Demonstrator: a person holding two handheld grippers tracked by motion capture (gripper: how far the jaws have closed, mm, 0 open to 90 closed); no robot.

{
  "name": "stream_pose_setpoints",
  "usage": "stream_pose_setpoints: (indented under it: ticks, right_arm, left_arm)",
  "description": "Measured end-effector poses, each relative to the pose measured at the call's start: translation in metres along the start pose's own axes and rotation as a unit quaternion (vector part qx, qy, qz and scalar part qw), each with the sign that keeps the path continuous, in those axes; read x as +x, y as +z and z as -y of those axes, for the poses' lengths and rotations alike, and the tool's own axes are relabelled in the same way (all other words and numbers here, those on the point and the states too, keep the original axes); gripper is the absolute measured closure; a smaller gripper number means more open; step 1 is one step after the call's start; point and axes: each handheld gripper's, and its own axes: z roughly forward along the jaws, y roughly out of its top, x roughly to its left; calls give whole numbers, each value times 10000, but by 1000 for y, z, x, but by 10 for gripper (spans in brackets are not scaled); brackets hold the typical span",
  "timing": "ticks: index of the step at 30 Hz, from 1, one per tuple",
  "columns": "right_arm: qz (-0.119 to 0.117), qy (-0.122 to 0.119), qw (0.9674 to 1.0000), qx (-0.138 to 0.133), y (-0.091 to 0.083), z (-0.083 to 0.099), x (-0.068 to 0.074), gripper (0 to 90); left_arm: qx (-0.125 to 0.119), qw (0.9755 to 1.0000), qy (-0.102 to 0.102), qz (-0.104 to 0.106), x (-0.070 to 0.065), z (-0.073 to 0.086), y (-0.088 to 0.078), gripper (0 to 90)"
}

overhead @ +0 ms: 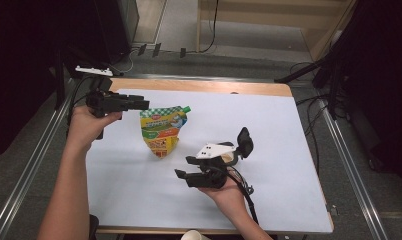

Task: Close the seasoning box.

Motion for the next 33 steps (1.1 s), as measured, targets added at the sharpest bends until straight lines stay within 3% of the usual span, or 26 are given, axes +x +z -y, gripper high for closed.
stream_pose_setpoints:
  ticks: [6,10,25,33]
  right_arm:
    - [89,29,10000,-14,-11,-2,-6,461]
    - [156,21,9999,-11,-23,-3,-10,475]
    - [351,149,9992,-129,-61,-13,-34,517]
    - [482,192,9985,-148,-75,-18,-47,550]
  left_arm:
    - [-70,9997,59,-206,4,3,-7,481]
    - [-75,9996,-40,-286,12,7,-8,477]
    - [99,9981,-144,-589,32,25,-1,477]
    - [196,9979,-285,-539,39,32,4,462]
